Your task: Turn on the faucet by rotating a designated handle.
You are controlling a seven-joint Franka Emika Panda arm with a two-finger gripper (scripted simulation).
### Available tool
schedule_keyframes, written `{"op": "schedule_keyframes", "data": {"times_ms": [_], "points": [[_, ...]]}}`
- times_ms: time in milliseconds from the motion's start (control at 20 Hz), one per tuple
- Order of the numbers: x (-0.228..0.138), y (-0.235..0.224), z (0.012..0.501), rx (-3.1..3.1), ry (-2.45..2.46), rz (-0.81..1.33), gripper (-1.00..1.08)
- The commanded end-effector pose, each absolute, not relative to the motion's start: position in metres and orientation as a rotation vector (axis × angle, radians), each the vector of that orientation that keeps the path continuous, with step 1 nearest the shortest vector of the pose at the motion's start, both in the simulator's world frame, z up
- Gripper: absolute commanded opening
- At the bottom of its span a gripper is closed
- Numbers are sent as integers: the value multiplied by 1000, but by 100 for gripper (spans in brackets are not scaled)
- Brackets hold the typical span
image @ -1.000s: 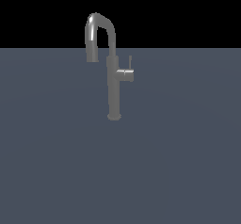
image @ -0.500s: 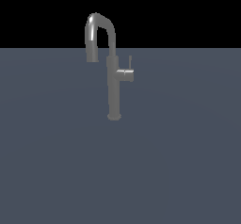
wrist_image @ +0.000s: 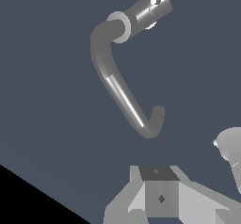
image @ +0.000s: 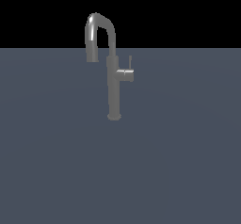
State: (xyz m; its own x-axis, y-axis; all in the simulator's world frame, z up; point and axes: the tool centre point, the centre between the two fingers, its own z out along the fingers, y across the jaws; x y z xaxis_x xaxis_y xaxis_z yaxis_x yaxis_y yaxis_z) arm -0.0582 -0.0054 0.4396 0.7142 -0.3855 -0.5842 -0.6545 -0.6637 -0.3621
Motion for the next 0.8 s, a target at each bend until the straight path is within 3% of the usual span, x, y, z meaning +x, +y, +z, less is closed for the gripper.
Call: {"op": "schedule_keyframes", "data": {"times_ms": [0,750], "points": [[-44,-9,430,-2270,842,675,-100],[27,-32,358,-1728,1101,893,-100]]}}
